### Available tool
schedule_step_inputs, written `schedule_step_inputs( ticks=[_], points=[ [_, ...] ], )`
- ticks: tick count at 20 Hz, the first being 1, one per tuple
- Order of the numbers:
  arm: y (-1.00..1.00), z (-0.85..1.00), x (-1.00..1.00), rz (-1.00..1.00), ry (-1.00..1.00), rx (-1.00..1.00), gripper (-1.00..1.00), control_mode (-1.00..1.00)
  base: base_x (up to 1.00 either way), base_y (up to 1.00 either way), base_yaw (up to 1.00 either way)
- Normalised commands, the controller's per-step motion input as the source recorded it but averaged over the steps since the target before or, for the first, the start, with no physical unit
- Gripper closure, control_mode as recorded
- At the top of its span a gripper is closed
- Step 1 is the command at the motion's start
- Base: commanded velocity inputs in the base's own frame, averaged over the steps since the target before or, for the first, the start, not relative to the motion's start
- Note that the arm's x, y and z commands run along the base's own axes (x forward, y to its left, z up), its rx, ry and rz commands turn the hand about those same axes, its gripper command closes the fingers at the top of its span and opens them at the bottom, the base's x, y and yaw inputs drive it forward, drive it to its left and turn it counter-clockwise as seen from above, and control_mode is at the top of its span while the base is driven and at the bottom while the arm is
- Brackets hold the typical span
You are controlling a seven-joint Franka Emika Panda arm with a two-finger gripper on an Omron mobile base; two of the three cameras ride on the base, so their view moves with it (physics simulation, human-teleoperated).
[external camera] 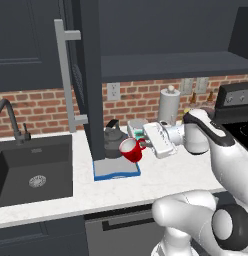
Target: Pick the kettle from the counter and place it on the tray. Then pick the mug from the cabinet and place it on the tray. Then close the cabinet doors.
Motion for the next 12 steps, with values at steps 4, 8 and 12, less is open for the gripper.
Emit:
schedule_step_inputs(
  ticks=[4, 8, 12],
  points=[
    [0.02, -0.34, 0.20, 0.00, 0.00, 0.00, 1.00, -1.00, 0.00, 0.00, 0.00],
    [0.09, -0.42, 0.20, 0.00, 0.00, 0.00, 1.00, -1.00, 0.00, 0.00, 0.00],
    [0.13, -0.36, 0.30, 0.00, 0.00, 0.00, 1.00, -1.00, 0.00, 0.00, 0.00]
  ],
)
